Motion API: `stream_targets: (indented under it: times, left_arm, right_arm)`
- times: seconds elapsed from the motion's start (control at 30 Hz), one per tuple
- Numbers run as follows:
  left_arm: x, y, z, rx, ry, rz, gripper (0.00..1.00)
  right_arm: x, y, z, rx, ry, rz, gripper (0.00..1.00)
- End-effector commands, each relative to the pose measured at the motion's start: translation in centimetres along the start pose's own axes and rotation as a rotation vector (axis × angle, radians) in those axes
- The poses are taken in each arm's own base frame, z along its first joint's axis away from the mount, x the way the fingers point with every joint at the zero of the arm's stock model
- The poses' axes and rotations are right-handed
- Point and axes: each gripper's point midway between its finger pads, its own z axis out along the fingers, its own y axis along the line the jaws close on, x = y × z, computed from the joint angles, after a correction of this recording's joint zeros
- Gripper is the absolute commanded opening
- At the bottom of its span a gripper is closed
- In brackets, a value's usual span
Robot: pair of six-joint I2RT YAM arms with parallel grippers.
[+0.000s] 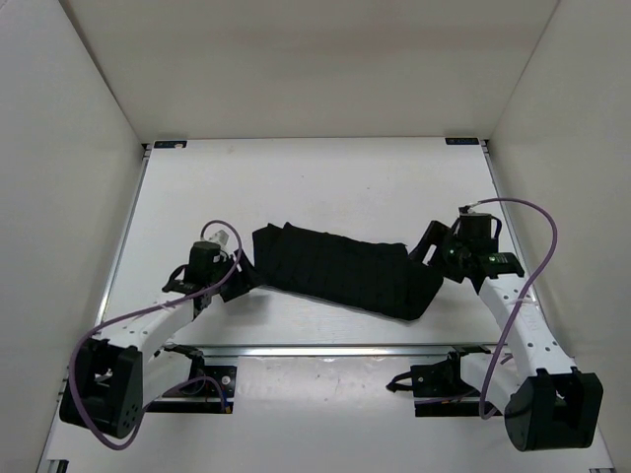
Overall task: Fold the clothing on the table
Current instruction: Fold the skirt
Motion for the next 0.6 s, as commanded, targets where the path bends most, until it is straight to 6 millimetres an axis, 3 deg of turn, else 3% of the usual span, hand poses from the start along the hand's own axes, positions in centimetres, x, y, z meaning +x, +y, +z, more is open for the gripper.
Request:
stream_targets:
  times: [0.0, 0.23, 0.3, 0.37, 0.4, 0.43, 0.57]
  left_arm:
    - [-2.4, -0.3, 0.4, 0.003, -0.124, -0.057, 0.72]
    - [-2.4, 0.2, 2.9, -0.039, -0.127, -0.112, 0.72]
    - [-2.7, -0.1, 3.3, -0.020, -0.141, -0.135, 0.66]
    - [-2.9, -0.8, 3.7, 0.013, -0.155, -0.151, 0.34]
    - [-3.3, -1.0, 3.7, 0.016, -0.164, -0.150, 0.09]
    - [-3.6, -0.7, 3.5, 0.003, -0.177, -0.157, 0.00]
    - [-4.8, 1.9, 1.3, -0.071, -0.255, -0.179, 0.00]
  right_arm:
    - [0.2, 0.9, -0.3, -0.039, -0.007, 0.009, 0.75]
    - [0.5, 0.8, -0.8, -0.056, -0.019, 0.023, 0.75]
    - [0.4, 0.6, -0.8, -0.053, -0.021, 0.033, 0.75]
    - [0.5, 0.5, -0.8, -0.053, -0.015, 0.034, 0.76]
    - [0.7, 0.7, -0.8, -0.060, -0.011, 0.035, 0.75]
    - [0.8, 0.4, -0.7, -0.055, -0.005, 0.037, 0.75]
    - [1.6, 0.1, -0.1, -0.056, 0.024, 0.033, 0.76]
